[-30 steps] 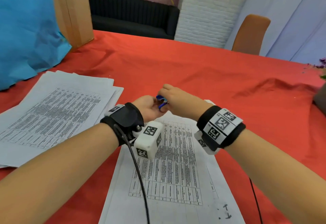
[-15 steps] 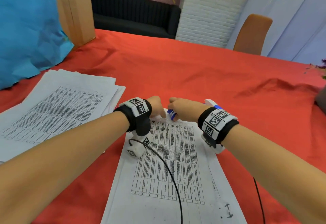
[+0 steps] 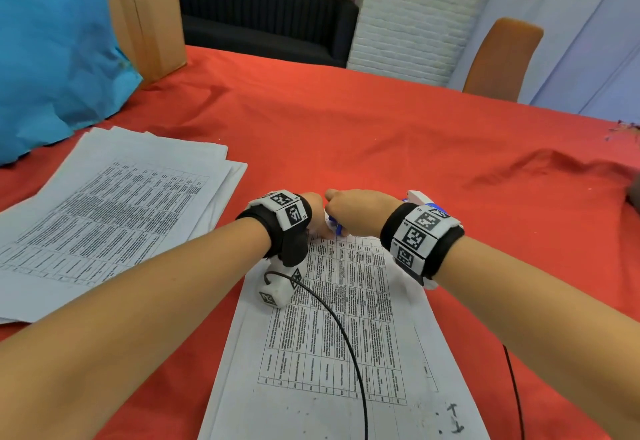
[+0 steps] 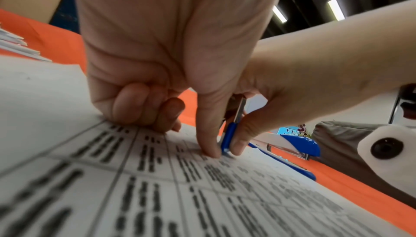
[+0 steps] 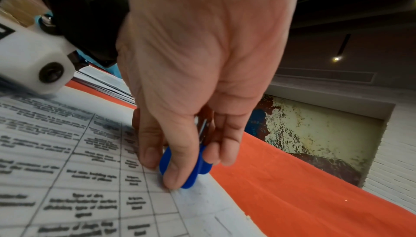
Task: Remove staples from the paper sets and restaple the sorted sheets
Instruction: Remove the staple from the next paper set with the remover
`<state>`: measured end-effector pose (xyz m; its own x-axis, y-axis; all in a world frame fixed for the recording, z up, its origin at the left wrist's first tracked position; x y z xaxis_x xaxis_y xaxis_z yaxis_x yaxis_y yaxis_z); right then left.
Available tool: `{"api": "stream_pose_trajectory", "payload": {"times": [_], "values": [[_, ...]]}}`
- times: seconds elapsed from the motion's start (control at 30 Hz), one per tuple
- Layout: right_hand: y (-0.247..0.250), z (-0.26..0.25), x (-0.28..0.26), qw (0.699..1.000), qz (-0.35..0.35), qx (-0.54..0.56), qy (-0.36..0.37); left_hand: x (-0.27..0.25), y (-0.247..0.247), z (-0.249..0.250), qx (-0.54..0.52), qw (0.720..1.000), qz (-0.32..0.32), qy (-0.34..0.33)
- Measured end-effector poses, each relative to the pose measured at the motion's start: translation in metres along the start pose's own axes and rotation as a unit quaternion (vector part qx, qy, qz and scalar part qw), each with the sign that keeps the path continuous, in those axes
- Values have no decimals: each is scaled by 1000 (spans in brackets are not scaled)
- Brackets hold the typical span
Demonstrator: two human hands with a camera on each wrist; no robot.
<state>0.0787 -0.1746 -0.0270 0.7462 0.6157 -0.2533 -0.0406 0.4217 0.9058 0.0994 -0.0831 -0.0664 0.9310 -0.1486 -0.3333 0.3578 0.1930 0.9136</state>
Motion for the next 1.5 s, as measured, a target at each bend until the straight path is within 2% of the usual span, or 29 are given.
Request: {"api": "stream_pose_trajectory", "payload": {"times": [0.13,0.23,0.37,0.5,0.73,0.83,0.9,0.93,1.0,1.07,1.1,1.13,1.17,1.2,1.23,1.27,1.3,1.37,1.4,1.5], "values": [[-1,-1,0,1000,11,5,2,8,-1,2,36,999,4,-20],[-4,4,0,1000,2,28,-7,11,-3,0,54,998,18,-4],[-14,24,3,985,-7,170,-26,15,-5,-3,87,995,41,18],[-25,42,0,958,8,282,-45,13,-5,-3,120,990,67,-23],[-41,56,1,877,-18,473,-75,14,-6,-4,134,989,61,-34],[-47,60,-3,815,1,572,-91,11,-7,-5,141,988,60,-35],[-50,69,-12,760,41,636,-127,9,-7,-6,145,988,46,-32],[-51,74,-17,746,59,648,-142,7,-6,-6,138,989,36,-26],[-50,78,-27,760,84,627,-150,3,-2,-6,85,996,19,-4],[-40,74,-35,784,115,597,-127,-7,4,-2,-56,998,20,35],[-31,69,-36,798,130,578,-110,-11,6,1,-202,978,15,51],[-20,65,-36,824,141,541,-92,-10,4,3,-380,922,-1,75],[-9,60,-33,859,148,485,-75,-10,2,6,-542,834,-31,100],[1,55,-30,897,152,411,-61,-10,1,11,-668,734,-60,109],[9,48,-26,930,151,332,-46,-8,0,16,-750,647,-84,107],[14,41,-23,952,143,267,-33,-6,-1,20,-797,588,-93,105],[17,34,-20,966,133,223,-20,-6,0,24,-822,554,-87,103],[20,26,-19,977,115,177,-14,-8,3,26,-844,520,-64,117],[20,26,-19,979,113,169,-20,-9,3,26,-846,517,-57,121],[20,32,-20,974,126,185,-43,-14,4,27,-828,545,-43,121]]}}
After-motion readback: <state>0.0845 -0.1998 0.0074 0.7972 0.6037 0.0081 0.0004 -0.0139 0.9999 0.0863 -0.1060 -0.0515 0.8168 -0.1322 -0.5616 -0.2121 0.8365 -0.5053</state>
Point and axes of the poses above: each hand's wrist, its own x-axis towards the middle knuckle, its own y-axis out of the back of the hand, z = x × y, the point moved 2 cm from there along x, towards the middle knuckle, and after that the axes turned 3 degrees about z, right-handed, at the moved point
